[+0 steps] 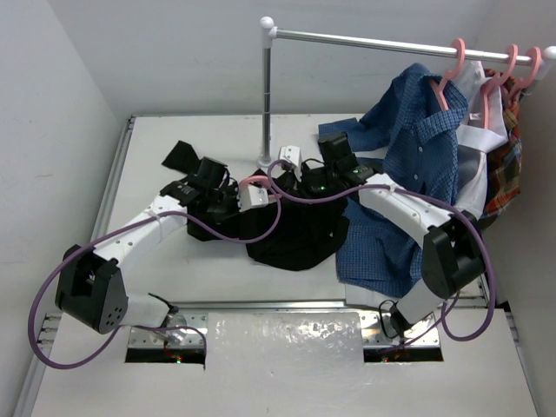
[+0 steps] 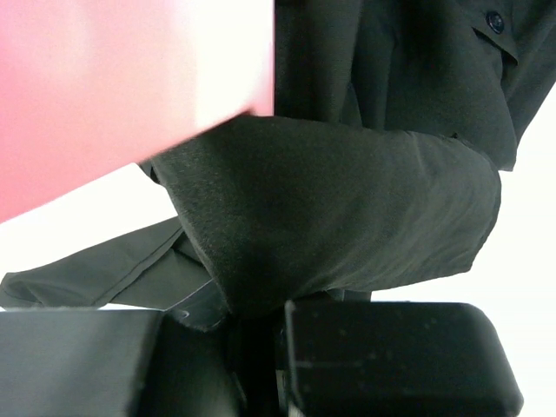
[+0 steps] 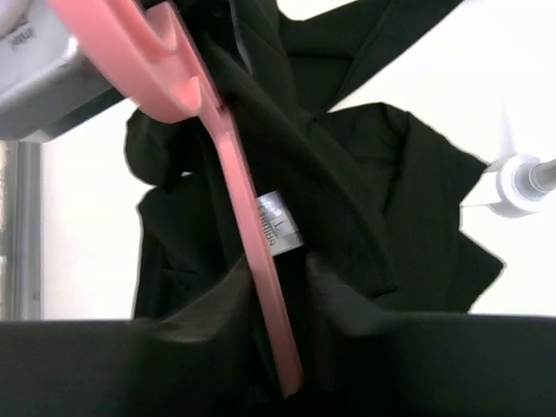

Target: Place the shirt on the hanger

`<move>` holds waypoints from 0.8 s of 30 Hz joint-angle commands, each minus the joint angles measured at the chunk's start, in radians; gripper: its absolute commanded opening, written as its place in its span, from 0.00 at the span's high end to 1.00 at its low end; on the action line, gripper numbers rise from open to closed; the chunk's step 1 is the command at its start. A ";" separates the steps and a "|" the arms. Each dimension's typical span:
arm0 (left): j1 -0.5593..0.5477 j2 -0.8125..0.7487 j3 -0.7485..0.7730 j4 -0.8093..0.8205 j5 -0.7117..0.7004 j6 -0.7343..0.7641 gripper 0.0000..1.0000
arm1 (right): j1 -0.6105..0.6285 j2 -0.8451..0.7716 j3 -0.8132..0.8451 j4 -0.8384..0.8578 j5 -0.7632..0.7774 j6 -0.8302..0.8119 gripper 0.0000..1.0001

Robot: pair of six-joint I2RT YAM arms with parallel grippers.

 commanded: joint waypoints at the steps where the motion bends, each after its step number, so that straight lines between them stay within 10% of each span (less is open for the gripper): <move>1: -0.010 -0.045 0.045 0.073 0.055 -0.010 1.00 | 0.009 0.011 -0.003 0.035 -0.026 0.020 0.77; 4: -0.010 -0.045 0.043 0.084 0.045 -0.021 1.00 | 0.009 0.004 -0.018 0.053 0.013 0.068 0.99; 12: 0.019 -0.080 -0.030 0.148 -0.041 -0.004 0.73 | -0.029 -0.197 -0.168 0.130 0.066 0.123 1.00; 24: 0.024 -0.082 -0.084 0.210 -0.164 0.037 0.64 | -0.035 -0.291 -0.205 0.116 0.101 0.140 1.00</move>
